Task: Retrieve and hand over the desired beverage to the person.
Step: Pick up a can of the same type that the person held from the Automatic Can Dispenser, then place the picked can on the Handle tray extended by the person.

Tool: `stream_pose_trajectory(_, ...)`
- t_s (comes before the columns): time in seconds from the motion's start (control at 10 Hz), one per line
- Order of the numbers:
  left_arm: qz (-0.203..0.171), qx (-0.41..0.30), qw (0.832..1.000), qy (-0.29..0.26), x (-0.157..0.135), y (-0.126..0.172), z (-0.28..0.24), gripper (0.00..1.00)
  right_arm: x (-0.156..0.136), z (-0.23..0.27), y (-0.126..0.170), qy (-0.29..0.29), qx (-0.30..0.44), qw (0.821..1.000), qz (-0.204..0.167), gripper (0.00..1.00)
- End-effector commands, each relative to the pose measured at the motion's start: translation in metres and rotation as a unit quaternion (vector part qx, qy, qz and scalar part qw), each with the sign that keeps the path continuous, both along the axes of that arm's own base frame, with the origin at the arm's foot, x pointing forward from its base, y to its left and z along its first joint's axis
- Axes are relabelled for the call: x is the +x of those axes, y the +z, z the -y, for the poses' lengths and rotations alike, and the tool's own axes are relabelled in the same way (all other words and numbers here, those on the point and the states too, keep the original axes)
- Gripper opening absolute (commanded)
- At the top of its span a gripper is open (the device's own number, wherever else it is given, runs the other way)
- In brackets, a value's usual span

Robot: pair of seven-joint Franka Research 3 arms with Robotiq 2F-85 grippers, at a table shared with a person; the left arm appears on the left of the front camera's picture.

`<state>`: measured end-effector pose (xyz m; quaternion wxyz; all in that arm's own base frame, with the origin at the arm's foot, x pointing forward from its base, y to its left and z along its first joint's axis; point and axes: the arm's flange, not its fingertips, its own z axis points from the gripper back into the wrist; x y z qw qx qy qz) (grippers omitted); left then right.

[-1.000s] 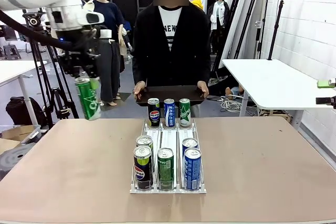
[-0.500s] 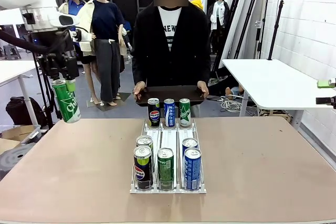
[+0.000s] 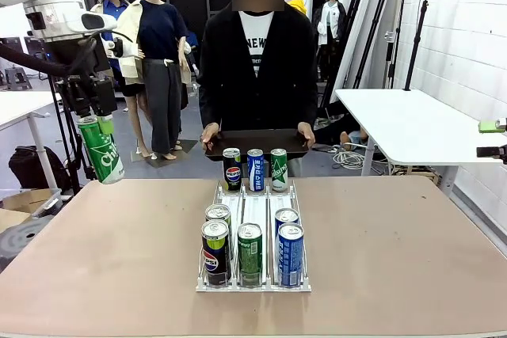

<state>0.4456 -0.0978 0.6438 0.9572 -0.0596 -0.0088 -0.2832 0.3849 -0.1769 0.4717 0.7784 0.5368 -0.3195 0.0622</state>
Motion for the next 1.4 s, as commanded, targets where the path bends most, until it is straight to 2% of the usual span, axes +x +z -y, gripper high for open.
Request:
stream_pose_trajectory(0.0, 0.002, -0.001, 1.000, 0.002, 0.0024, -0.0012, -0.0009, 0.00, -0.0003, -0.0002, -0.0004, 0.000, 0.003, 1.000, -0.002, 1.00)
stream_pose_trajectory(1.3, 0.002, -0.001, 1.000, 0.002, 0.0024, -0.0012, -0.0009, 0.00, -0.0003, -0.0002, -0.0004, 0.000, 0.003, 1.000, -0.002, 1.00)
